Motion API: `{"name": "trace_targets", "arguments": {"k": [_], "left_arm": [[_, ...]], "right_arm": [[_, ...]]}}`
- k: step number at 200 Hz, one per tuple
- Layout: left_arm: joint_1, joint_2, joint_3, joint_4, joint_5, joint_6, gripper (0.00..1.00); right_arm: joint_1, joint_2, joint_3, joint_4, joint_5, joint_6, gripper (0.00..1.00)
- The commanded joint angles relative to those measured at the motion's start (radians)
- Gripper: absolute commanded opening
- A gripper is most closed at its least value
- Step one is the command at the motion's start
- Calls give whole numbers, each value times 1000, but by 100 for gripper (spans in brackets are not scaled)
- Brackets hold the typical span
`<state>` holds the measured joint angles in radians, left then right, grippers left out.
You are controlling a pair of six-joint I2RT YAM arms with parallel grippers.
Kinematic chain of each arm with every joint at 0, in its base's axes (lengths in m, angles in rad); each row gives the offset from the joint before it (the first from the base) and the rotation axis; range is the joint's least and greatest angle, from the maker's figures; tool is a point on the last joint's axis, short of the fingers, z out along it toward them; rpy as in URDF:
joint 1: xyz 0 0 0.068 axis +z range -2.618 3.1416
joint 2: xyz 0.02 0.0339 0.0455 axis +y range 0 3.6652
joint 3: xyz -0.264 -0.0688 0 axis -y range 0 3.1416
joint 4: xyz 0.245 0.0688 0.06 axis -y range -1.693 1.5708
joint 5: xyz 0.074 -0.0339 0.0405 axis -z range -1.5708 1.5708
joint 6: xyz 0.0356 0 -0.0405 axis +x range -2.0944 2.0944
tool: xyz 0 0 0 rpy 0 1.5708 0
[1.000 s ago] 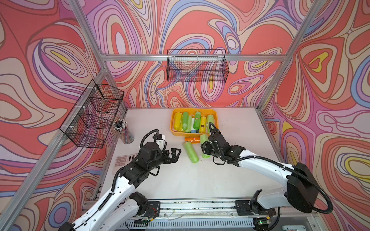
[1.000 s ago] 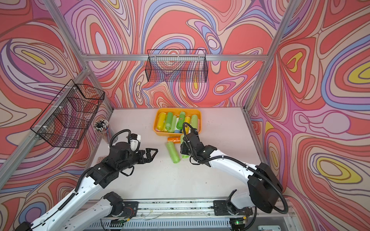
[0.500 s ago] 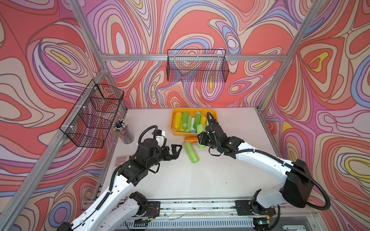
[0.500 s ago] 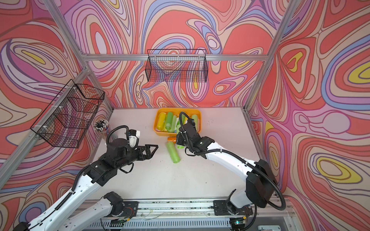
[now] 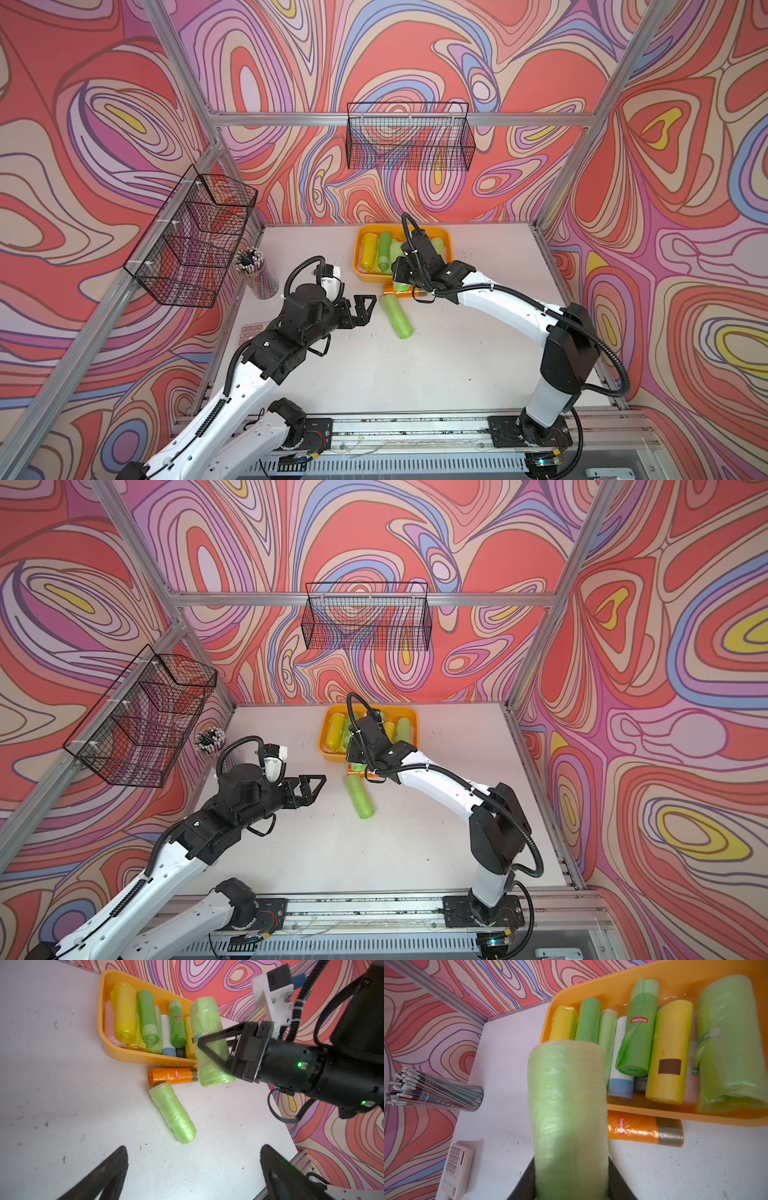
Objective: Put the roll of trash bags into the storage box
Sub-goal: Place the roll of trash bags in the storage box.
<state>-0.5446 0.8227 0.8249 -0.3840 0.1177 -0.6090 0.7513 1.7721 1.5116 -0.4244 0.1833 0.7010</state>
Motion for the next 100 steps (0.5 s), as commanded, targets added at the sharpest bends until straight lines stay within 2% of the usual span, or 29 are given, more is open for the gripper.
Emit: {"name": "trace_targets", "arguments": {"k": [1,100], "left_arm": [[-5,2,21,-4,-38,11,100],[-5,-10,8,-1,-76,12,100]], "right_arm": [[-9,35,65,-7,24,-26,24],[-74,168,164,27,-23,-22,23]]}}
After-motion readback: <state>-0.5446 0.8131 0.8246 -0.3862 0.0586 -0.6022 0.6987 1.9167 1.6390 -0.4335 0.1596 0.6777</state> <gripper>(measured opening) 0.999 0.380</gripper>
